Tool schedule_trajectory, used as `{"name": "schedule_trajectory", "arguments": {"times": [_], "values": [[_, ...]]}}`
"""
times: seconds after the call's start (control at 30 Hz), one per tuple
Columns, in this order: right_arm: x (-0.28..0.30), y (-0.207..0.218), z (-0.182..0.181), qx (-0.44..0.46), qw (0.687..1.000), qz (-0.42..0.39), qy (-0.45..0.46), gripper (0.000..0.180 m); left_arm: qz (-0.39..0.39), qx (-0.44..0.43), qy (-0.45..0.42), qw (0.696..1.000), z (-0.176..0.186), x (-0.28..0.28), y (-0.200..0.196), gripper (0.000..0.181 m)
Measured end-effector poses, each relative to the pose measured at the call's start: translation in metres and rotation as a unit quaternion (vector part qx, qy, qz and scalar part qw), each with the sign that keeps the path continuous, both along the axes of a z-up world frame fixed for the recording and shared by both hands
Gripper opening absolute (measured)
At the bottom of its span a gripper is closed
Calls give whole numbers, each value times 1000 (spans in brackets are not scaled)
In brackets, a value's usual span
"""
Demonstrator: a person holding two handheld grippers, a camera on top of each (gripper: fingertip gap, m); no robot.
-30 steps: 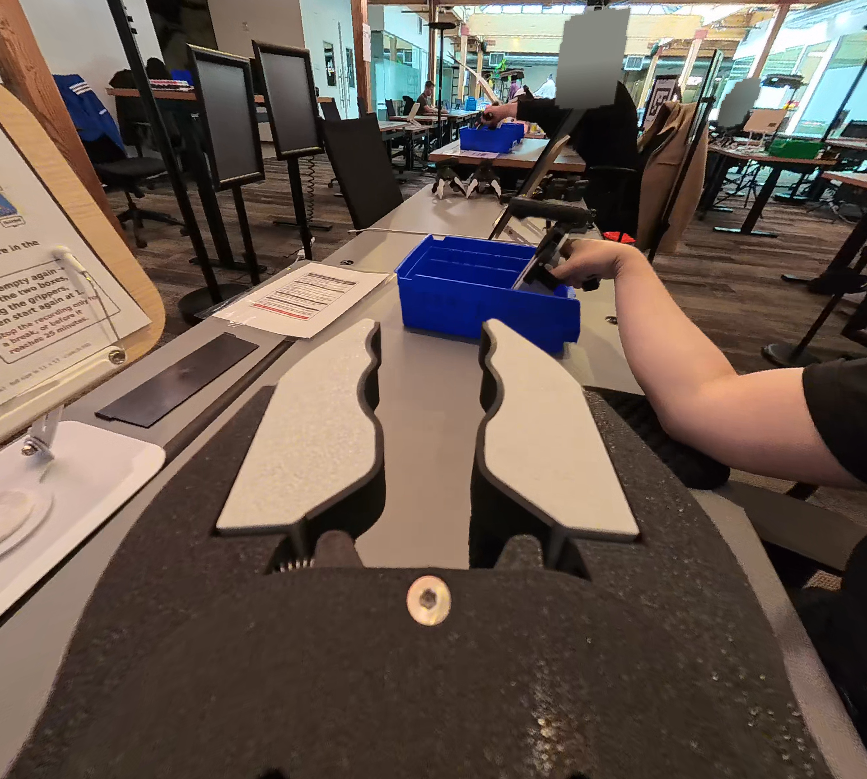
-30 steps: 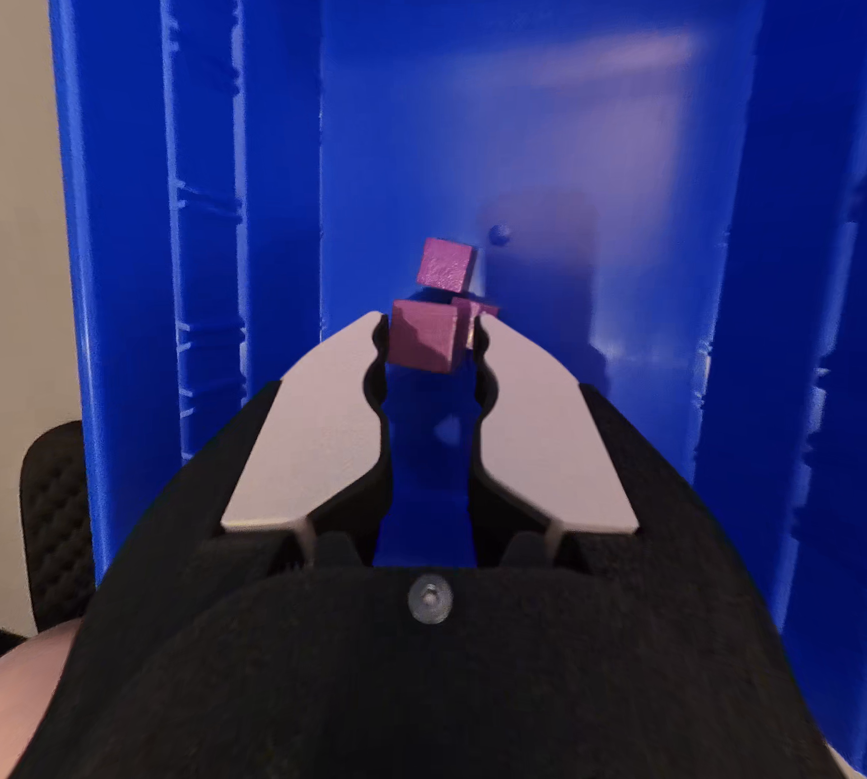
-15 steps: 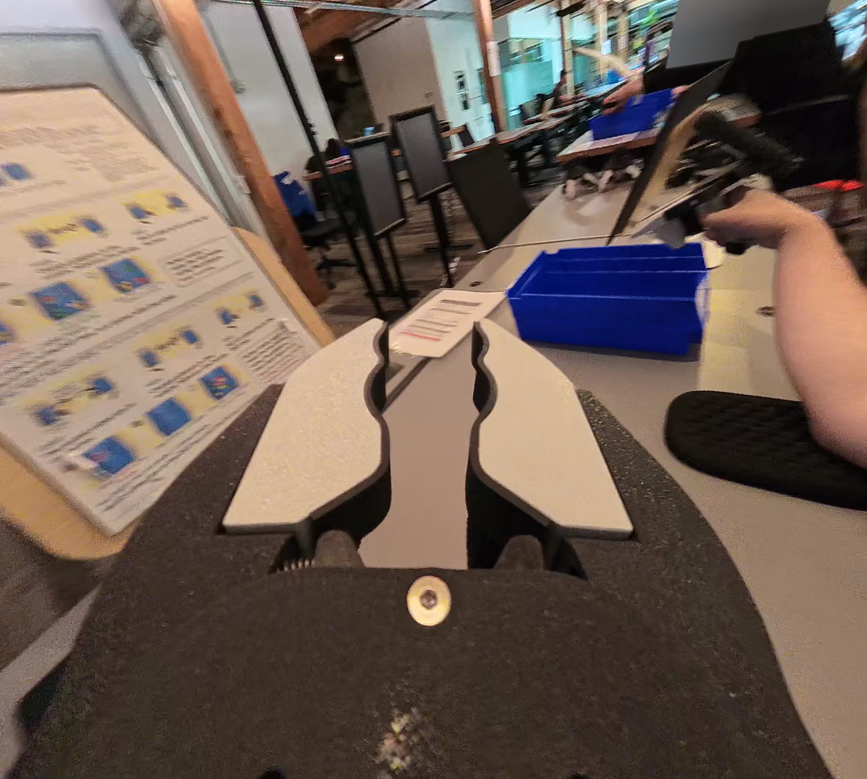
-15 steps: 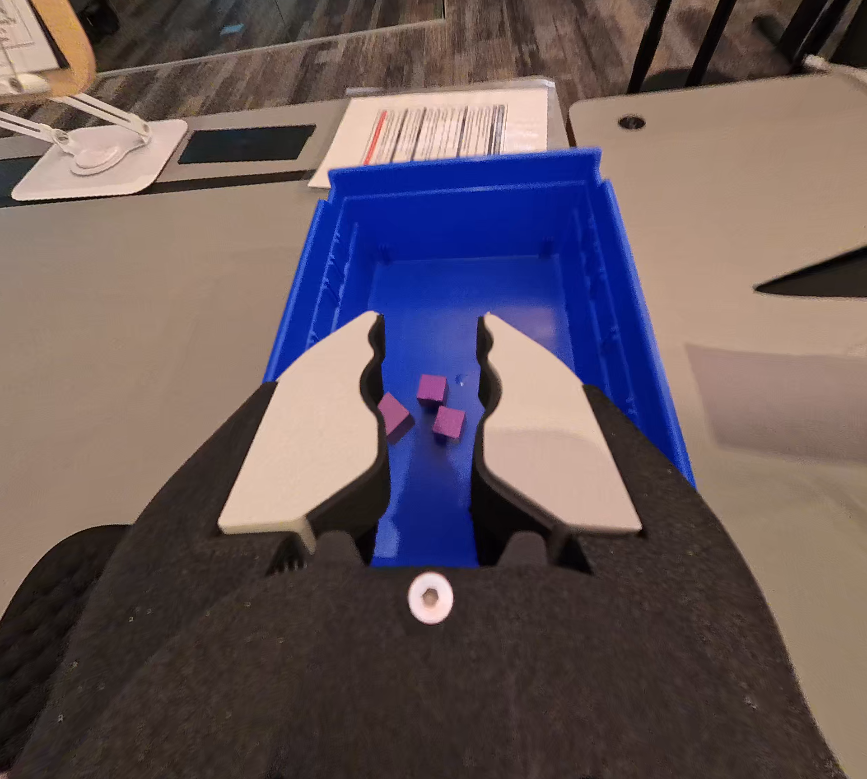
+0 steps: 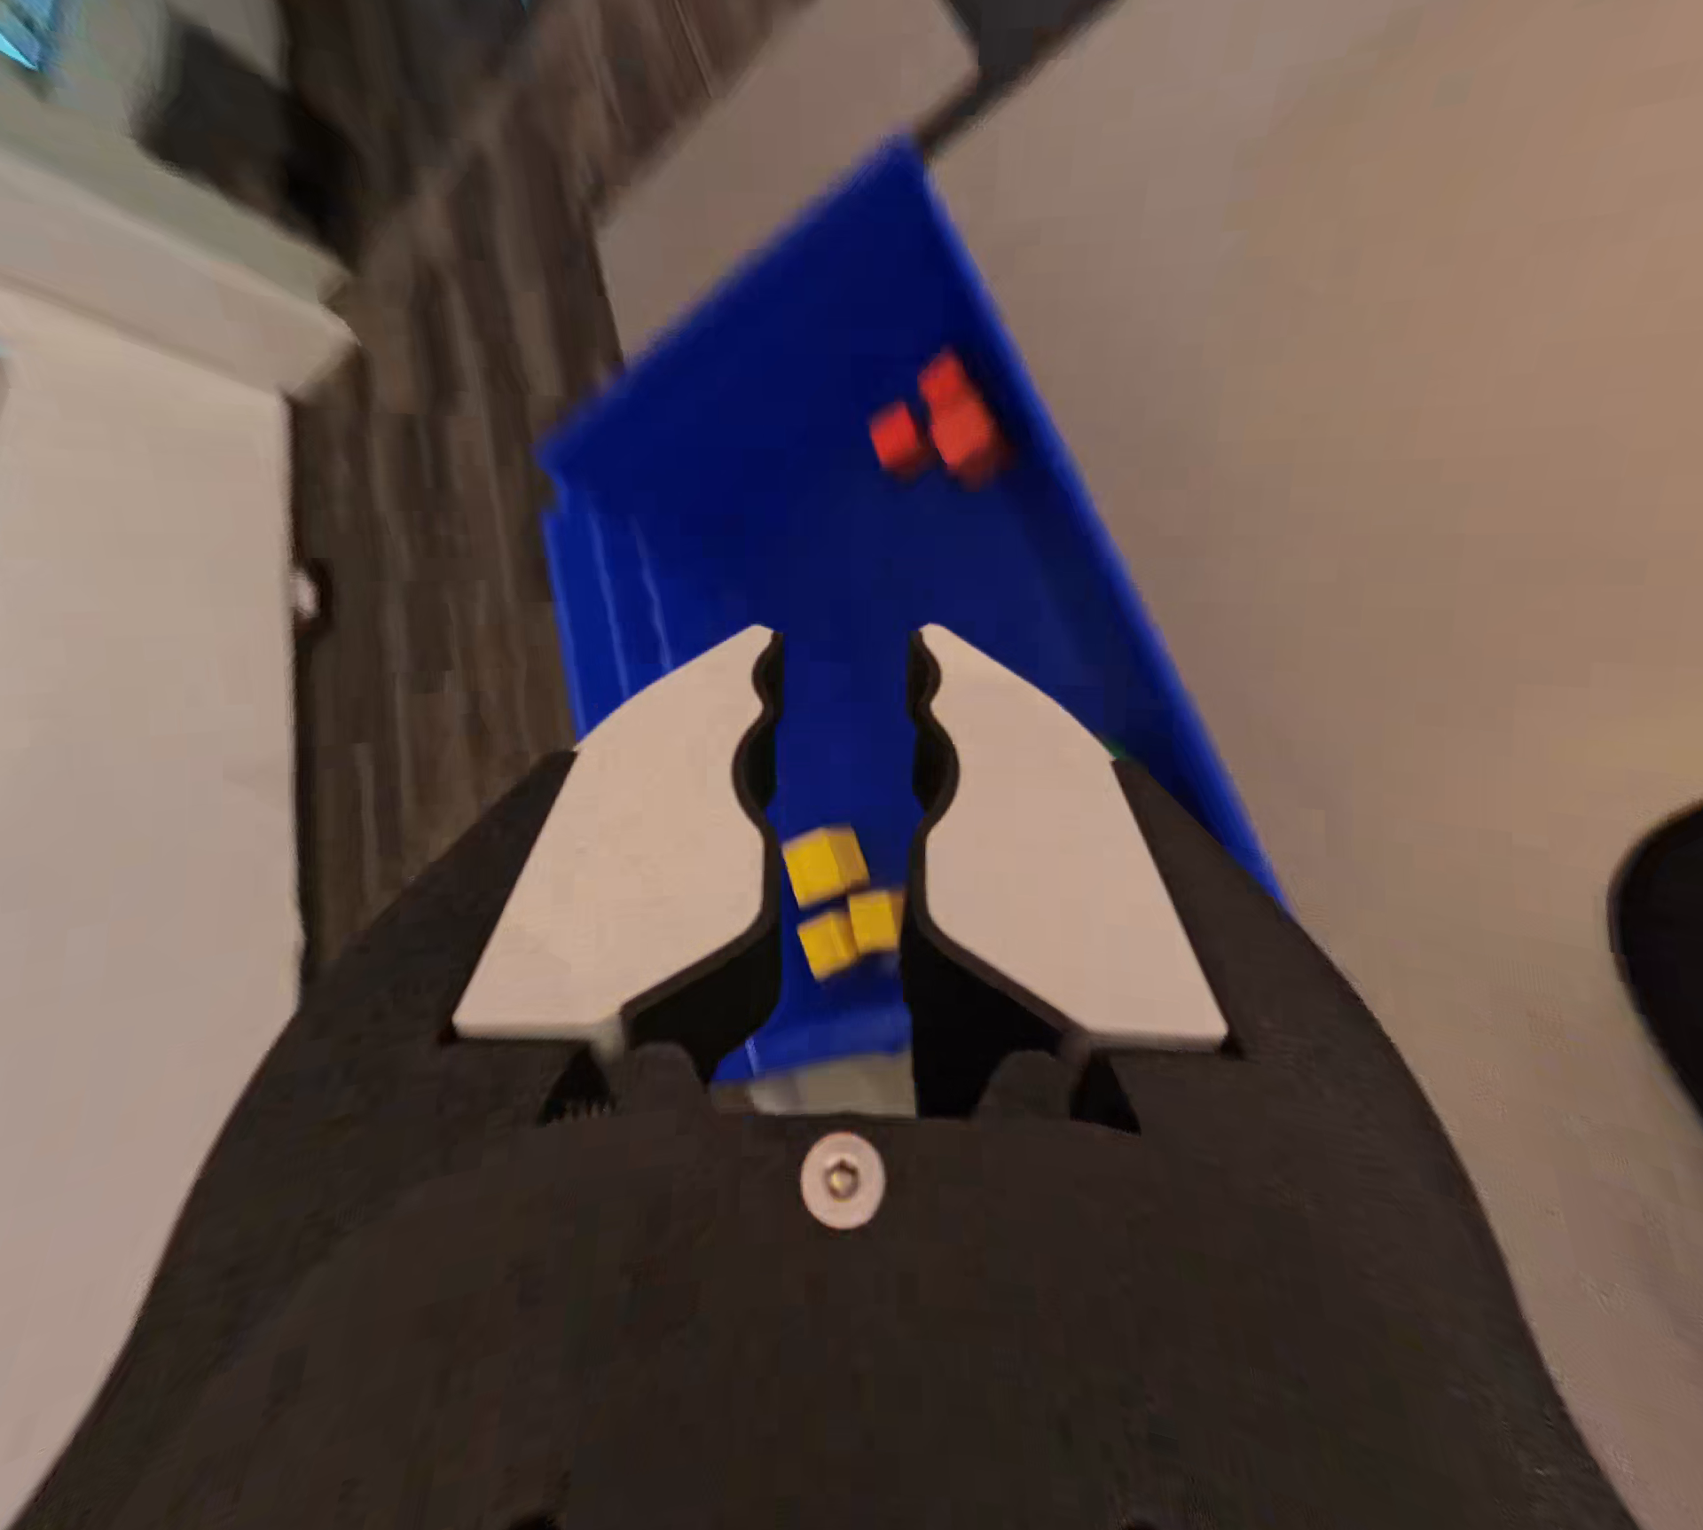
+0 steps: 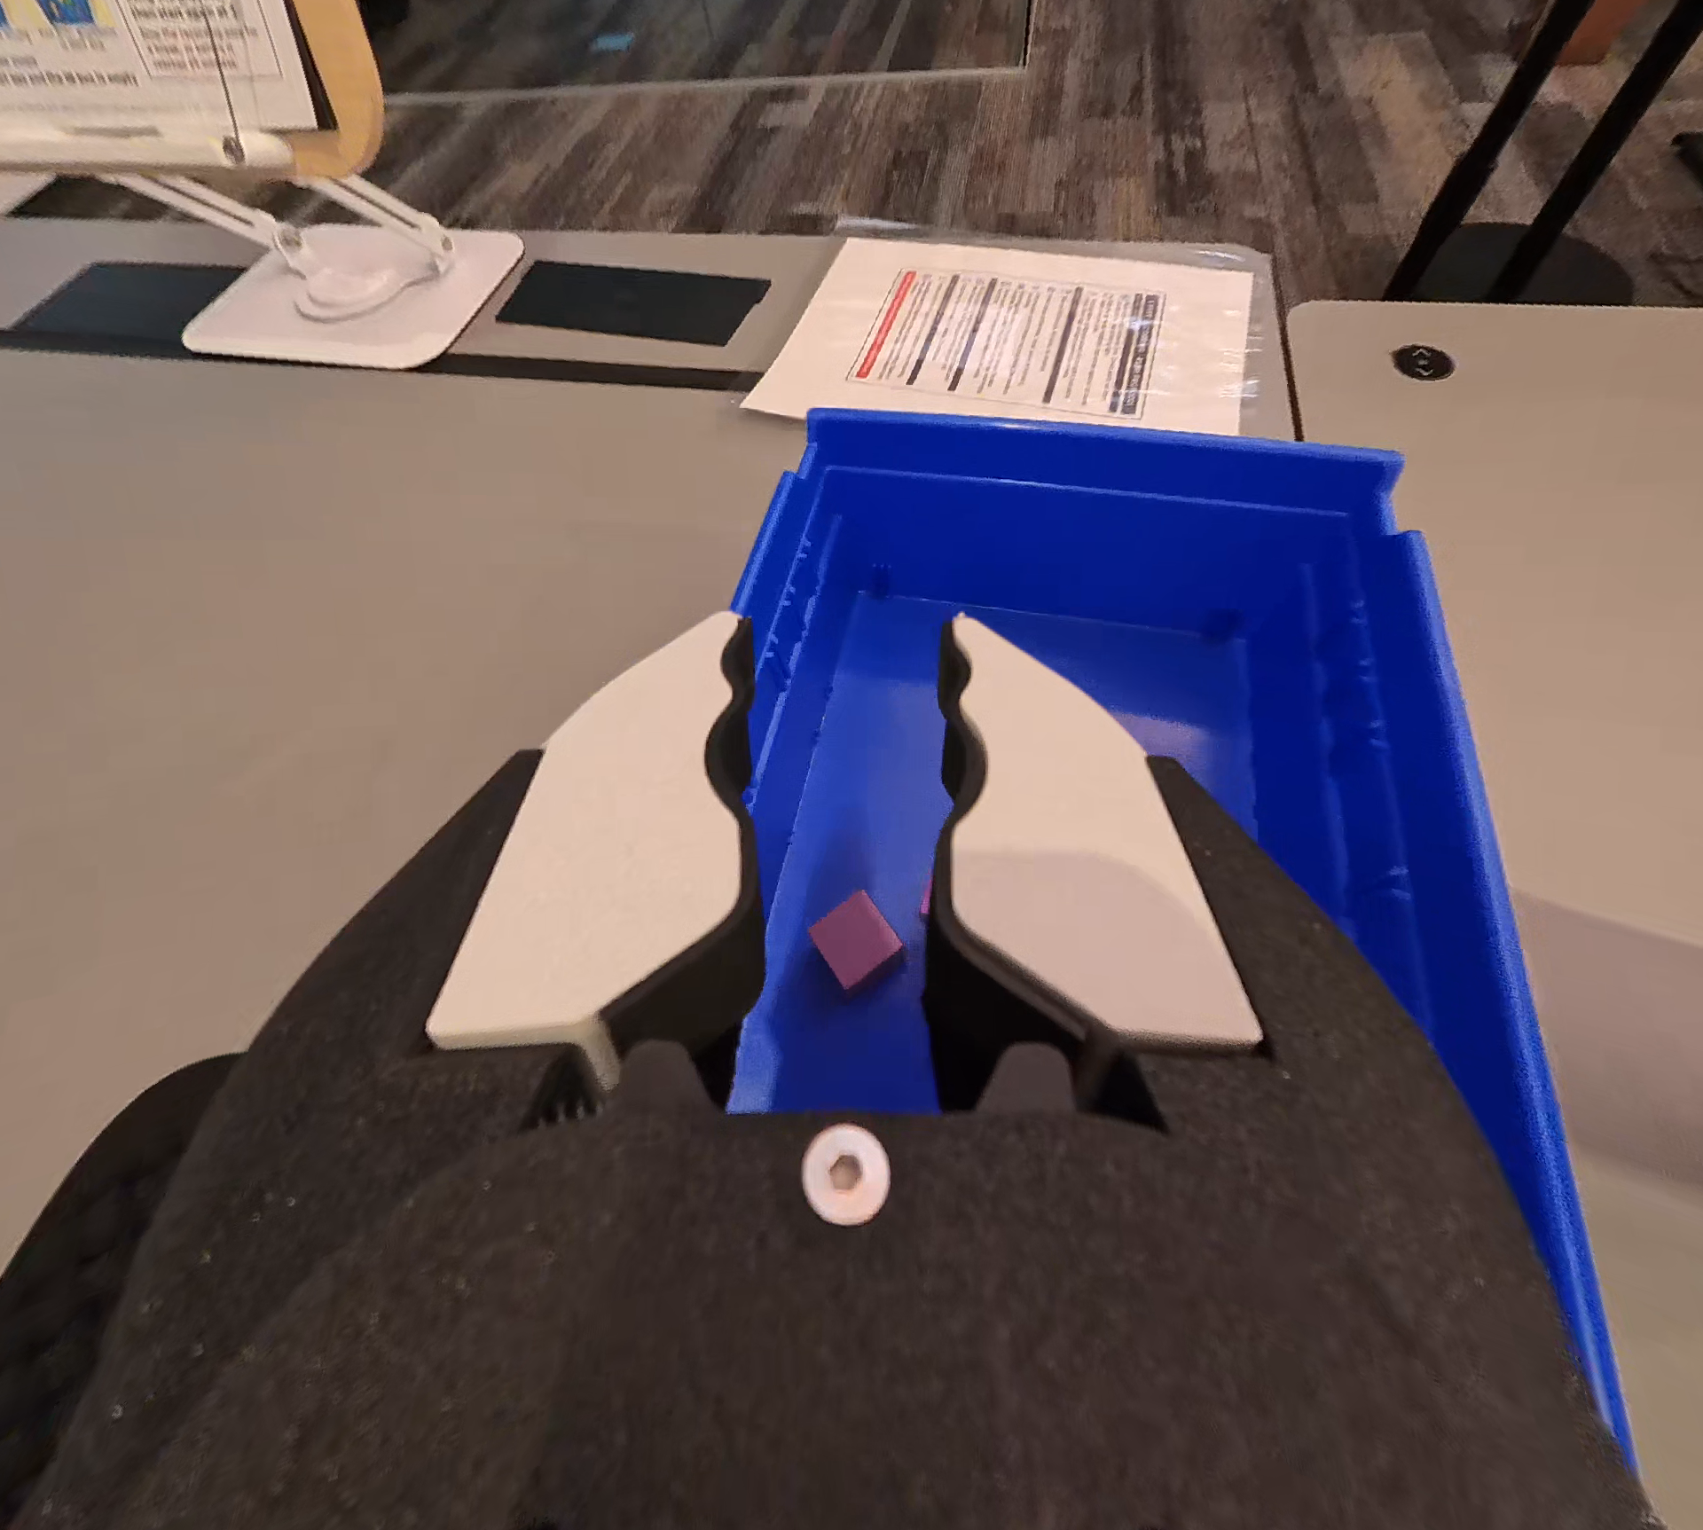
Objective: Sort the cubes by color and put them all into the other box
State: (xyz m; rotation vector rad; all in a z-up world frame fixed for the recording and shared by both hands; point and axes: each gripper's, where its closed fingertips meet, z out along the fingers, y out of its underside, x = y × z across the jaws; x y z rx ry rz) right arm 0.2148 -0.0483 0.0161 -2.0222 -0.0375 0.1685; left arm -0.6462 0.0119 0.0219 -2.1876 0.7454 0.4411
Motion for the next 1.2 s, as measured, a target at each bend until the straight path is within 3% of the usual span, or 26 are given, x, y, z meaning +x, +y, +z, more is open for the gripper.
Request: {"name": "schedule_trajectory", "arguments": {"times": [0.2, 0.3, 0.4, 0.5, 0.6, 1.0, 1.2], "values": [[-21, 8, -9, -23, 999, 34, -9, 37, 137, -184, -68, 971, -80, -75, -19, 29], [-25, 9, -19, -42, 998, 43, -14, 37, 178, -207, -57, 960, -98, -104, -20, 35], [-26, 8, -25, -54, 998, 45, -8, 37, 200, -234, -102, 946, -112, -105, -17, 38], [-25, 6, -29, -61, 997, 46, -4, 37, 216, -265, -95, 935, -127, -111, -19, 41], [-23, 5, -30, -62, 997, 45, 0, 37, 240, -279, -56, 928, -135, -126, -19, 37], [-24, 7, -36, -81, 995, 52, -2, 37, 251, -303, -63, 917, -155, -120, -12, 42], [-28, 9, -39, -89, 994, 60, -4, 36, 238, -317, -91, 914, -158, -111, -13, 29]]}}
